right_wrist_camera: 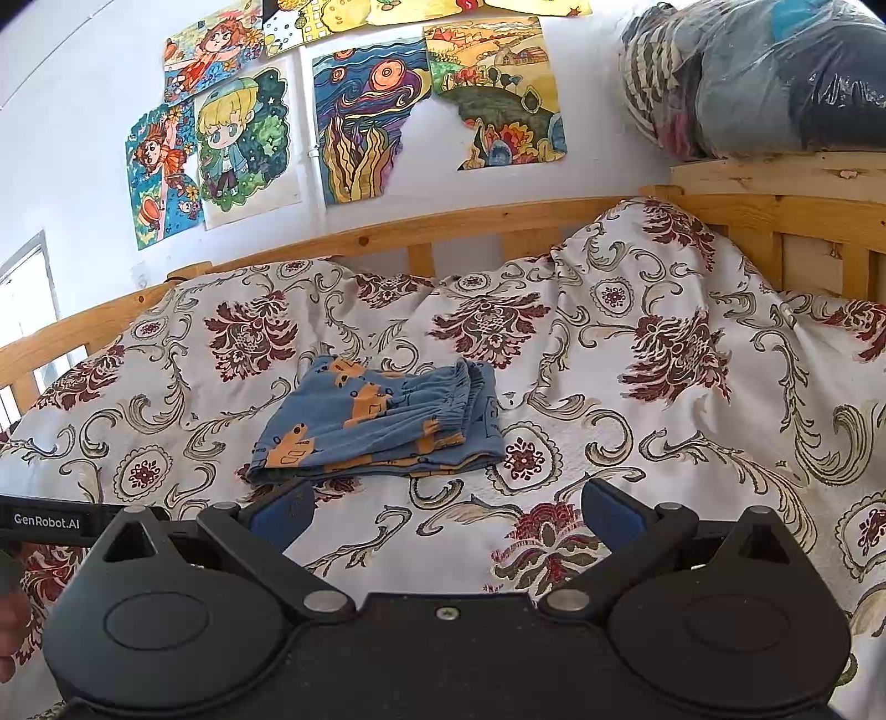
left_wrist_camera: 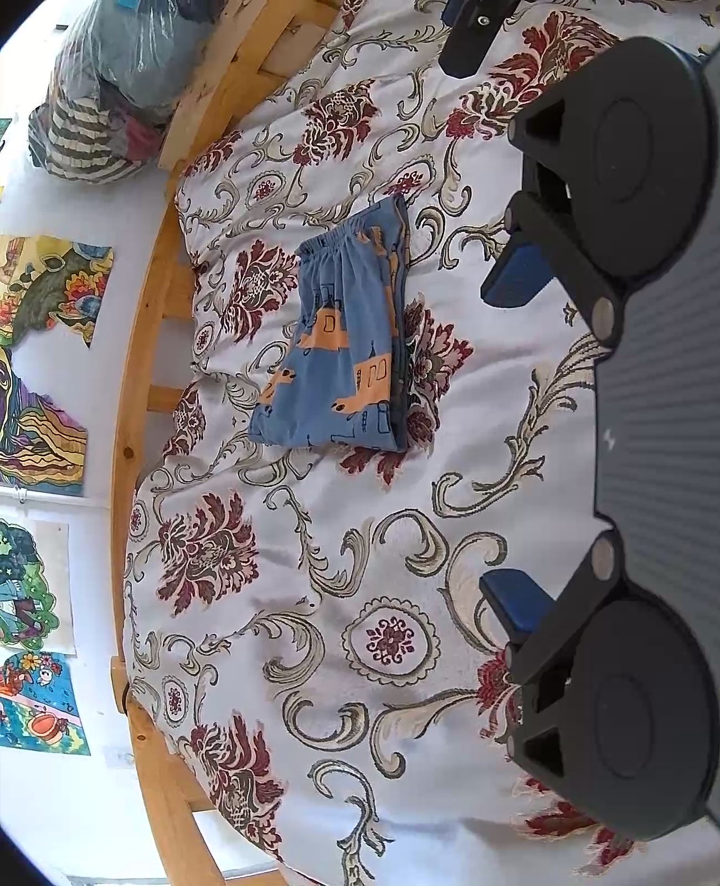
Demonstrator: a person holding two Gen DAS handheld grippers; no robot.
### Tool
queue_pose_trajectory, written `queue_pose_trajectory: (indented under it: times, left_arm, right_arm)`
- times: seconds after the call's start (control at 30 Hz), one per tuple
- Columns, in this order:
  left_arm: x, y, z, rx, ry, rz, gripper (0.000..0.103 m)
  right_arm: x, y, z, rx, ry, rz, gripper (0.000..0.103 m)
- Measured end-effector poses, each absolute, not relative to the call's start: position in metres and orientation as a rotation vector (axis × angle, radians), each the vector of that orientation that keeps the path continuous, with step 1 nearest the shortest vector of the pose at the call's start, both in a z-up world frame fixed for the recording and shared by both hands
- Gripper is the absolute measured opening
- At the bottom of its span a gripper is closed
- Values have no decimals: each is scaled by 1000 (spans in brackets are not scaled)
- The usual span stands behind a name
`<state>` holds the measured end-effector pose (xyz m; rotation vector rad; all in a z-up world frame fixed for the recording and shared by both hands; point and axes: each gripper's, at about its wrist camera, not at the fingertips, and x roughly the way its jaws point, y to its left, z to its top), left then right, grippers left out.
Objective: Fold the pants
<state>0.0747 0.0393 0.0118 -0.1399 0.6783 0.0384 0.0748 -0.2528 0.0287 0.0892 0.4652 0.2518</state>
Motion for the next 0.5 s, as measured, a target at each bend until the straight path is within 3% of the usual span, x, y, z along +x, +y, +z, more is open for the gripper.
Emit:
queue_pose_trajectory:
  times: [0.5]
  left_arm:
    - [75,38,12,-136,677,33,103]
  right_arm:
    - [75,-253,29,89,466,252,102]
